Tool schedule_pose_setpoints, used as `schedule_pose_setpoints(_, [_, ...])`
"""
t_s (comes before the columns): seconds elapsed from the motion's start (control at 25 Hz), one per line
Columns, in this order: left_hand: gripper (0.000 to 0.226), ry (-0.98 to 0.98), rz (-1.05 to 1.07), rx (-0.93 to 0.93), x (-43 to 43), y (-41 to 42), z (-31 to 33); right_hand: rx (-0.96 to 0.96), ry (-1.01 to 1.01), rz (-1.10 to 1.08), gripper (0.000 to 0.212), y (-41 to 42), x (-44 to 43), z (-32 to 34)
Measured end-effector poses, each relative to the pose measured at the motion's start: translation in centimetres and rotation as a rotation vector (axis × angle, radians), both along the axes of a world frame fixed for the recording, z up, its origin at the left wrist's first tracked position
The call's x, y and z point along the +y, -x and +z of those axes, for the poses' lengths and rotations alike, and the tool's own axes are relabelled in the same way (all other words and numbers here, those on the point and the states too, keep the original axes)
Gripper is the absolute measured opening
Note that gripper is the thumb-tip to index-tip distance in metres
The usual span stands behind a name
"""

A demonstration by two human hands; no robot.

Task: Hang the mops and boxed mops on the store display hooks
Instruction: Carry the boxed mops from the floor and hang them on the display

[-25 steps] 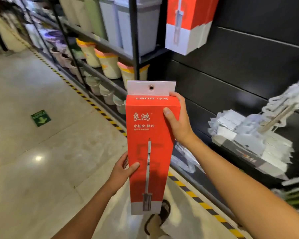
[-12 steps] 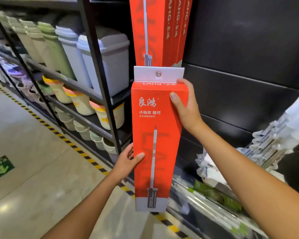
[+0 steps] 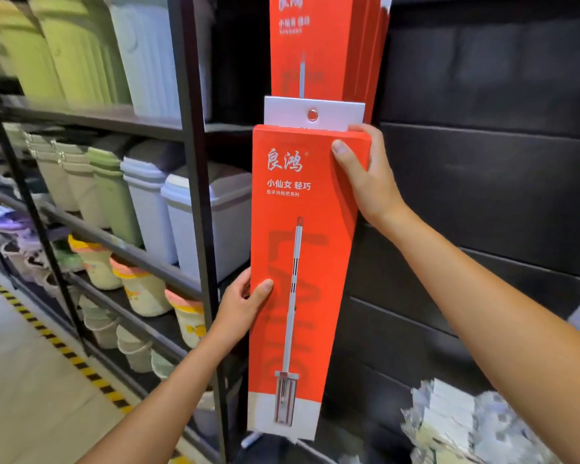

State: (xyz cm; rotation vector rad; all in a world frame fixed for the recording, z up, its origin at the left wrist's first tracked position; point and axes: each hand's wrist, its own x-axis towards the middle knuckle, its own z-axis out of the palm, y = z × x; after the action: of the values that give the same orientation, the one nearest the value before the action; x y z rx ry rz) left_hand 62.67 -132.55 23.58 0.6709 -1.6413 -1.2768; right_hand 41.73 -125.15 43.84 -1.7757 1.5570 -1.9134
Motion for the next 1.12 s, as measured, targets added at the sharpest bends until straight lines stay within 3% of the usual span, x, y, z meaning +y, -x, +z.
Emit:
schedule_pose_setpoints(0.16, [0.053, 0.087, -0.02, 0.101, -4.1, 0.7, 4.9, 0.035, 0.07, -0.044, 0.051, -0.3, -2.2, 5.7])
schedule_pose_setpoints(0.36, [0.052, 0.121, -0.015, 0.255, -8.0, 1.9, 8.6, 0.081, 0.147, -0.081, 0.064, -1.5, -4.5, 10.6])
schedule_pose_setpoints(0.52, [0.065, 0.097, -0.035, 0.334, -10.7, 2.9, 10.9, 0.135, 0.129, -0.106, 0.064, -1.2, -6.4, 13.7])
schedule_pose_setpoints(0.64, [0.083, 0.093, -0.083, 0.36, -12.3, 3.7, 12.8, 0.16, 0.117, -0.147, 0.085, -0.7, -7.5, 15.9])
schedule_pose_setpoints(0.76, [0.08, 0.116, -0.108, 0.391, -13.4, 4.6, 15.1, 0.184, 0.121, -0.173, 0.095, -0.5, -8.0, 18.4])
schedule_pose_setpoints(0.96, [0.055, 0.116, -0.159, 0.422, -14.7, 5.8, 19.8, 0.203, 0.117, -0.188, 0.081, -0.9, -8.2, 23.2])
schedule_pose_setpoints(1.12, [0.053, 0.104, -0.175, 0.417, -15.2, 6.2, 22.2, 0.202, 0.113, -0.208, 0.041, -1.6, -8.4, 25.2])
